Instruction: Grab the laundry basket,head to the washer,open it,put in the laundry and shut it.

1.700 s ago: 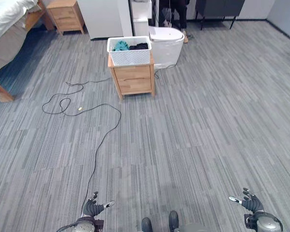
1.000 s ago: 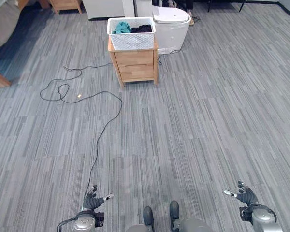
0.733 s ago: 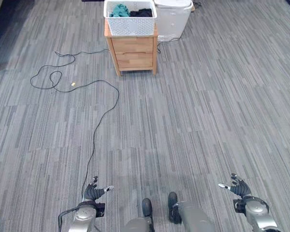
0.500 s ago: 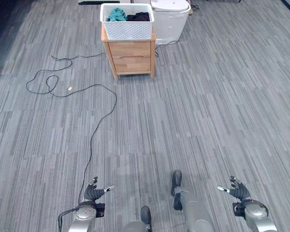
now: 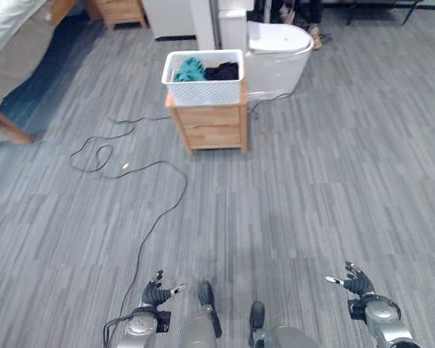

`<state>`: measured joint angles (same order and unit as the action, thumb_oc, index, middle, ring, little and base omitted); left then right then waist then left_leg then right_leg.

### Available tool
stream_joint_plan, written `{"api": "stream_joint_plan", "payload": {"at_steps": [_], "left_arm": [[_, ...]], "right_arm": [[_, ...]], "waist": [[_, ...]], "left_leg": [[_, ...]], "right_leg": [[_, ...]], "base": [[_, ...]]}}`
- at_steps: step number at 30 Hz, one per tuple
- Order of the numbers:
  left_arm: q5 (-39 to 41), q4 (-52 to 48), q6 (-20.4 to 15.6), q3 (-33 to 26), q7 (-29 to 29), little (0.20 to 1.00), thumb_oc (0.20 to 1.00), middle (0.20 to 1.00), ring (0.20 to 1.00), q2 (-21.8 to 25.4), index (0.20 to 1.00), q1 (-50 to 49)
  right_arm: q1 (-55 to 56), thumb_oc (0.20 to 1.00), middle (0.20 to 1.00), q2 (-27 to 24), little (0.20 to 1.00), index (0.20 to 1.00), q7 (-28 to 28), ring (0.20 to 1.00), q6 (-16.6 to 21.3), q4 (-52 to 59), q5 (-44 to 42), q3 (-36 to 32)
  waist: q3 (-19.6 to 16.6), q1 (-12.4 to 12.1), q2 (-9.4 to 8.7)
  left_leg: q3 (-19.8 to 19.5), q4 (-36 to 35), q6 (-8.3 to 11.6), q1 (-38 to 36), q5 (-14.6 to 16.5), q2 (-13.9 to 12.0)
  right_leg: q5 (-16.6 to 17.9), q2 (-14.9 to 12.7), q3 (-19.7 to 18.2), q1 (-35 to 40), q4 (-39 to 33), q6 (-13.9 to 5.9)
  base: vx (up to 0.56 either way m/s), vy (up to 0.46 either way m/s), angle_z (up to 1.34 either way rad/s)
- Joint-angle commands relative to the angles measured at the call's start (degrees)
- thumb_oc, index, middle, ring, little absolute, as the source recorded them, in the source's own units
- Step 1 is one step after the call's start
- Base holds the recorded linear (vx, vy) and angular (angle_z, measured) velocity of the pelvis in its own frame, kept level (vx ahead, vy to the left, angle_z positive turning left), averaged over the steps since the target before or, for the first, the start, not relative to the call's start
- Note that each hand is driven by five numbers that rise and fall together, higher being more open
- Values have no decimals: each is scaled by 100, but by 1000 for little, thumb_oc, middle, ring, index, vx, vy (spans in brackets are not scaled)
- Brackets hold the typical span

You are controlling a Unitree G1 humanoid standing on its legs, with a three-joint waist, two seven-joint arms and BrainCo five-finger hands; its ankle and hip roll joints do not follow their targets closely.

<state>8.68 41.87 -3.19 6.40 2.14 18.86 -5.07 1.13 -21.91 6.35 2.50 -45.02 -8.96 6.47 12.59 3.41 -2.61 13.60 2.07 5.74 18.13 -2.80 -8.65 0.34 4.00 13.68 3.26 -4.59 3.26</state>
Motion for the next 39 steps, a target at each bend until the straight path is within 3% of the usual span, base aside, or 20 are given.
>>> {"api": "stream_joint_plan", "payload": {"at_steps": [1, 2, 3, 4, 8, 12, 13, 14, 16, 18, 19, 23, 25, 28, 29, 31, 32, 34, 36, 39], "left_arm": [[-9, -181, -133, -53, 131, 1000, 1000, 1000, 1000, 234, 1000, 173], [13, -155, -123, -69, 138, 1000, 1000, 1000, 1000, 233, 1000, 153], [14, -157, -125, -72, 138, 1000, 1000, 1000, 1000, 238, 1000, 155], [26, -92, -111, -115, 152, 1000, 1000, 1000, 1000, 249, 1000, 137], [-25, 36, -108, -162, 131, 1000, 1000, 1000, 1000, 313, 1000, 111], [-36, 128, -105, -95, 128, 1000, 1000, 1000, 1000, 419, 1000, 229], [-66, 145, -112, -45, 155, 1000, 1000, 1000, 1000, 503, 1000, 339], [-70, 122, -100, -36, 177, 1000, 1000, 1000, 1000, 531, 1000, 373], [-69, 106, -107, 1, 183, 1000, 1000, 1000, 1000, 553, 1000, 421], [-51, 154, -102, 10, 193, 1000, 1000, 1000, 1000, 540, 1000, 502], [-11, 192, -101, -10, 216, 1000, 1000, 1000, 1000, 529, 1000, 524], [8, 357, -80, -3, 213, 1000, 1000, 1000, 1000, 465, 1000, 578], [16, 413, -85, 18, 207, 1000, 1000, 1000, 1000, 394, 1000, 629], [-36, 411, -118, 7, 194, 1000, 1000, 1000, 1000, 345, 1000, 598], [-37, 408, -119, 7, 197, 1000, 1000, 1000, 1000, 337, 1000, 599], [-47, 409, -114, 0, 130, 1000, 1000, 1000, 1000, 343, 1000, 505], [-24, 416, -118, -13, 131, 1000, 1000, 1000, 1000, 289, 1000, 394], [-37, 393, -117, -21, 134, 1000, 1000, 1000, 1000, 251, 1000, 343], [-16, 370, -110, 23, 102, 1000, 1000, 1000, 1000, 219, 1000, 314], [-2, 427, -97, 55, 107, 1000, 1000, 1000, 1000, 183, 1000, 369]], "right_arm": [[187, 1000, 1000, -179, 1000, 1000, 140, 1000, 73, 173, 77, -32], [192, 1000, 1000, -145, 1000, 1000, 146, 1000, 65, 93, 99, -37], [187, 1000, 1000, -140, 1000, 1000, 148, 1000, 67, 92, 99, -35], [173, 1000, 1000, -99, 1000, 1000, 137, 1000, 63, 47, 130, -25], [169, 1000, 1000, 18, 1000, 1000, 85, 1000, 37, 37, 179, -19], [41, 1000, 1000, 177, 1000, 1000, 40, 1000, 19, 89, 154, 47], [-77, 1000, 1000, 223, 1000, 1000, 61, 1000, 49, 163, 119, 122], [-108, 1000, 1000, 252, 1000, 1000, 69, 1000, 51, 233, 113, 142], [-141, 1000, 1000, 273, 1000, 1000, 65, 1000, 59, 286, 95, 181], [-218, 1000, 1000, 247, 1000, 1000, 46, 1000, 49, 340, 111, 254], [-253, 1000, 1000, 230, 1000, 1000, 49, 1000, 49, 380, 103, 293], [-249, 1000, 1000, 237, 1000, 1000, 44, 1000, 33, 399, 100, 327], [-208, 1000, 1000, 232, 1000, 1000, 38, 1000, 23, 387, 100, 316], [-183, 1000, 1000, 204, 1000, 1000, 26, 1000, 10, 313, 169, 327], [-187, 1000, 1000, 197, 1000, 1000, 25, 1000, 15, 310, 169, 326], [-117, 1000, 1000, 182, 1000, 1000, -3, 1000, 18, 304, 127, 299], [-62, 1000, 1000, 97, 1000, 1000, 4, 1000, 24, 372, 106, 236], [-39, 1000, 1000, 44, 1000, 1000, 30, 1000, 59, 438, 74, 194], [-18, 1000, 1000, -63, 1000, 1000, 46, 1000, 79, 520, -1, 124], [-17, 1000, 1000, -127, 1000, 1000, 61, 1000, 52, 417, -50, 88]], "waist": [[128, -60, 13], [72, -80, 15], [93, -99, 29], [21, -109, 25], [-108, -189, -22], [-260, -230, -275], [-237, -191, -347], [-219, -177, -345], [-191, -143, -341], [-62, -27, -235], [49, 71, -151], [177, 190, -130], [246, 285, -144], [267, 319, -111], [284, 333, -138], [169, 323, -184], [95, 359, -155], [65, 370, -119], [23, 383, -71], [-2, 365, -51]], "left_leg": [[86, -455, -6, -464, -217, -18], [167, -636, 61, -336, -254, -116], [216, -623, 25, -308, -326, -146], [345, -575, 80, -323, -382, -225], [410, -15, 9, -260, -539, -260], [449, 764, -221, -141, -43, -17], [507, 771, -396, -260, 232, 136], [523, 782, -482, -332, 342, 178], [519, 717, -551, -496, 430, 257], [411, 538, -637, -868, 550, 434], [432, 394, -648, -1162, 661, 506], [423, 217, -626, -1564, 838, 626], [323, 266, -593, -1780, 1050, 716], [148, 420, -521, -2056, 1408, 759], [182, 432, -537, -2027, 1350, 783], [94, 622, -501, -2120, 1548, 857], [58, 1015, -366, -2149, 1655, 751], [86, 1365, -278, -2085, 1560, 642], [90, 1979, -100, -1895, 1213, 423], [128, 2123, -68, -1607, 939, 224]], "right_leg": [[-956, -840, -37, -39, 572, -895], [-1184, -867, -91, 241, 598, -926], [-1135, -851, -76, 210, 604, -914], [-1302, -889, -141, 428, 704, -936], [-1363, -1030, -232, 647, 893, -1021], [-1011, -1447, -397, 502, 1508, -1229], [-563, -1567, -563, 180, 2119, -1288], [-404, -1597, -619, -15, 2409, -1287], [-255, -1553, -704, -277, 2621, -1259], [-332, -1286, -834, -829, 2797, -1160], [-463, -1229, -594, -1143, 2493, -1119], [-441, -1191, -157, -1509, 1816, -1128], [-275, -1216, 106, -1714, 1271, -1205], [-103, -1305, 188, -1910, 885, -1336], [-46, -1341, 224, -1932, 888, -1300], [-7, -1395, 241, -1775, 924, -1241], [-27, -1358, 157, -1631, 1013, -1144], [-34, -1324, 186, -1521, 979, -1076], [-140, -1216, 202, -1321, 933, -919], [-377, -1124, 192, -1037, 856, -792]], "base": [[501, 178, -32], [355, 147, -45], [578, 247, -43], [241, 146, -14], [427, 215, -17], [434, 273, 10], [347, 311, 41], [257, 240, 30], [189, 137, 12], [345, 218, 2], [296, 147, -6], [288, 50, 18], [366, -38, 17], [374, -101, 59], [298, -132, 48], [324, -186, 30], [459, -257, 41], [252, -166, 41], [203, -144, 24], [222, -92, -14]]}}
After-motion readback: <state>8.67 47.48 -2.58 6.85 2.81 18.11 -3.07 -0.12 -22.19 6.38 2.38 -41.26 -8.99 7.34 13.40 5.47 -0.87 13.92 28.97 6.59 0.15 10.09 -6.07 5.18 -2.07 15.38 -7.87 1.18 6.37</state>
